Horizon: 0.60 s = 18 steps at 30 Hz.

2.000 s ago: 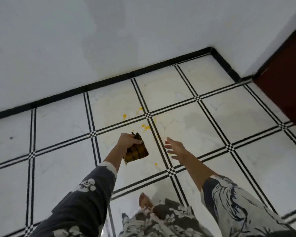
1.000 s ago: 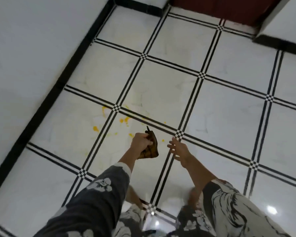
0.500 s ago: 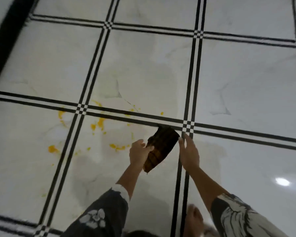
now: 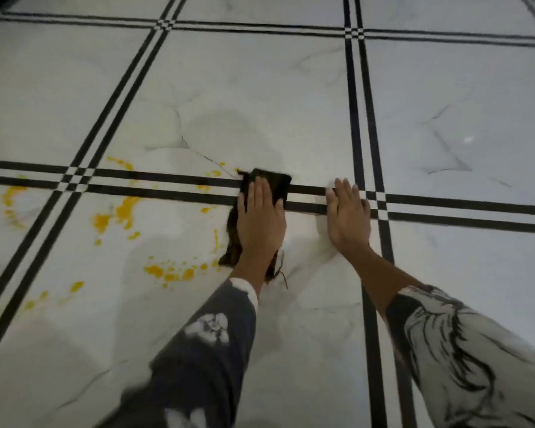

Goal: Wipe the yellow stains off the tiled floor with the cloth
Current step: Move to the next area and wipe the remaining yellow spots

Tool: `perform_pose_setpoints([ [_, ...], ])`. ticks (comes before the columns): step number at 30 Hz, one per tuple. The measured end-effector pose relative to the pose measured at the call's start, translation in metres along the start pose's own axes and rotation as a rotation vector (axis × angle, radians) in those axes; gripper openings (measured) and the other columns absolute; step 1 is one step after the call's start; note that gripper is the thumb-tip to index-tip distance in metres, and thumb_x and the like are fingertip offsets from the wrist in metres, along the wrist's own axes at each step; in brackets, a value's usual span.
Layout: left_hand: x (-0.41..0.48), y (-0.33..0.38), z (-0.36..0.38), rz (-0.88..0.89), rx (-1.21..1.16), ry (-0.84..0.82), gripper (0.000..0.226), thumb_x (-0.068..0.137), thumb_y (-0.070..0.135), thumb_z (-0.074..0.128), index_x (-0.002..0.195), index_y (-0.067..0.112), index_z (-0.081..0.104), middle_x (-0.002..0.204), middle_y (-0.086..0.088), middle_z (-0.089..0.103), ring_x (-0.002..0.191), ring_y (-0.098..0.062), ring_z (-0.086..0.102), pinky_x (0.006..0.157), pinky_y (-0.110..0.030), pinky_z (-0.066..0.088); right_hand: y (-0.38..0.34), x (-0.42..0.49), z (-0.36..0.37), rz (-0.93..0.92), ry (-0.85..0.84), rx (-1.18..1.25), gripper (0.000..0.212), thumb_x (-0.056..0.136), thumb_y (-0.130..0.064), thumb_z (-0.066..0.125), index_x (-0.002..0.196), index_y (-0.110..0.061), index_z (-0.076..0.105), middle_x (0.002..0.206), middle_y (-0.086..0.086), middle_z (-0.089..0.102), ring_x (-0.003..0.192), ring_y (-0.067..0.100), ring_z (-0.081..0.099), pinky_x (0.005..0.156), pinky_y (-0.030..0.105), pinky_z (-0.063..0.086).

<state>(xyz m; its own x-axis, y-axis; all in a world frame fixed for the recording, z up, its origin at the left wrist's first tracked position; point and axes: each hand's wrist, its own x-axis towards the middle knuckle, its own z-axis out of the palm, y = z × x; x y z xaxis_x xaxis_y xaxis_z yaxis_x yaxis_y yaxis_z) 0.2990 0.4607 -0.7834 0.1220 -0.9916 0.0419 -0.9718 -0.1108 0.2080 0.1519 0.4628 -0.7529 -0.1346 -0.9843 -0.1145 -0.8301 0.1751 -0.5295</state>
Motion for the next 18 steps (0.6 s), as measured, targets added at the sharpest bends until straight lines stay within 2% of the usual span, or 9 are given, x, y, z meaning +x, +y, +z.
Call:
perform_pose_setpoints([
  [1, -0.027, 0.005, -0.002, -0.011, -0.01, 0.034, 0.057, 0.097, 0.035, 0.026, 0.142, 0.002, 0.034, 0.147, -0.013, 0.039, 0.136, -0.022, 0.038, 0.113, -0.041, 0.027, -0.001, -0.007, -0.004, 0.029, -0.015, 0.014, 0.053, 0.101, -0.04, 0.016, 0.148, -0.017, 0.021, 0.158, 0.0, 0.017, 0.146, 0.015, 0.007, 0.119, 0.038, 0.001],
  [3, -0.078, 0.022, -0.008, 0.164, -0.081, -0.123, 0.057, 0.092, 0.037, 0.029, 0.134, 0.003, 0.048, 0.135, -0.012, 0.055, 0.125, -0.023, 0.052, 0.105, -0.042, 0.038, -0.005, -0.022, -0.015, 0.069, -0.038, 0.024, 0.052, 0.101, -0.04, 0.017, 0.148, -0.017, 0.022, 0.157, -0.001, 0.019, 0.146, 0.015, 0.009, 0.119, 0.038, 0.002],
  [5, -0.086, 0.032, -0.012, 0.368, -0.094, -0.171, 0.057, 0.09, 0.04, 0.028, 0.13, 0.009, 0.054, 0.131, -0.006, 0.059, 0.123, -0.019, 0.054, 0.104, -0.039, 0.039, -0.009, -0.029, -0.019, 0.08, -0.056, 0.005, 0.052, 0.101, -0.039, 0.016, 0.148, -0.017, 0.022, 0.157, 0.0, 0.02, 0.146, 0.015, 0.01, 0.119, 0.038, 0.003],
  [7, -0.052, 0.027, -0.018, 0.425, -0.056, -0.19, 0.058, 0.089, 0.04, 0.025, 0.128, 0.013, 0.057, 0.131, -0.001, 0.06, 0.122, -0.014, 0.054, 0.104, -0.036, 0.04, -0.01, -0.025, -0.015, 0.066, -0.054, -0.004, 0.052, 0.101, -0.039, 0.017, 0.147, -0.017, 0.024, 0.157, 0.0, 0.02, 0.146, 0.016, 0.01, 0.119, 0.04, 0.005],
  [10, 0.01, -0.001, -0.014, 0.367, 0.064, -0.146, 0.059, 0.095, 0.039, 0.018, 0.142, 0.01, 0.038, 0.148, -0.004, 0.04, 0.137, -0.015, 0.037, 0.113, -0.036, 0.025, -0.011, -0.008, 0.003, -0.024, -0.056, -0.04, 0.053, 0.1, -0.04, 0.016, 0.147, -0.018, 0.024, 0.157, 0.0, 0.018, 0.146, 0.016, 0.007, 0.12, 0.041, 0.005],
  [12, 0.024, -0.016, -0.01, 0.179, 0.026, -0.132, 0.058, 0.1, 0.039, 0.017, 0.149, 0.009, 0.016, 0.157, -0.004, 0.018, 0.145, -0.016, 0.016, 0.117, -0.037, 0.007, -0.013, 0.002, 0.013, -0.045, -0.073, -0.044, 0.054, 0.1, -0.042, 0.013, 0.148, -0.02, 0.019, 0.158, -0.002, 0.013, 0.147, 0.015, 0.003, 0.119, 0.039, 0.001],
  [14, 0.012, -0.01, -0.008, 0.024, 0.052, -0.052, 0.059, 0.099, 0.039, 0.013, 0.148, 0.006, 0.014, 0.157, -0.009, 0.016, 0.145, -0.019, 0.014, 0.118, -0.039, 0.005, -0.013, 0.009, 0.018, -0.028, -0.068, -0.048, 0.054, 0.1, -0.043, 0.012, 0.149, -0.02, 0.016, 0.159, -0.003, 0.01, 0.146, 0.014, 0.001, 0.119, 0.038, -0.001],
  [16, -0.002, 0.008, -0.007, 0.075, 0.03, -0.002, 0.061, 0.096, 0.037, 0.011, 0.146, 0.003, 0.023, 0.154, -0.012, 0.026, 0.143, -0.021, 0.024, 0.117, -0.042, 0.012, -0.013, 0.011, 0.024, -0.03, -0.041, -0.087, 0.055, 0.1, -0.044, 0.011, 0.149, -0.019, 0.013, 0.159, -0.002, 0.008, 0.146, 0.013, 0.001, 0.119, 0.038, -0.003],
  [18, 0.005, 0.027, -0.005, 0.291, 0.051, -0.062, 0.058, 0.098, 0.033, 0.012, 0.148, 0.005, 0.016, 0.156, -0.01, 0.018, 0.145, -0.02, 0.016, 0.117, -0.041, 0.008, -0.01, 0.01, 0.029, -0.062, 0.017, -0.133, 0.059, 0.097, -0.046, 0.008, 0.149, -0.017, 0.012, 0.159, -0.001, 0.009, 0.146, 0.014, 0.002, 0.118, 0.038, -0.002],
])
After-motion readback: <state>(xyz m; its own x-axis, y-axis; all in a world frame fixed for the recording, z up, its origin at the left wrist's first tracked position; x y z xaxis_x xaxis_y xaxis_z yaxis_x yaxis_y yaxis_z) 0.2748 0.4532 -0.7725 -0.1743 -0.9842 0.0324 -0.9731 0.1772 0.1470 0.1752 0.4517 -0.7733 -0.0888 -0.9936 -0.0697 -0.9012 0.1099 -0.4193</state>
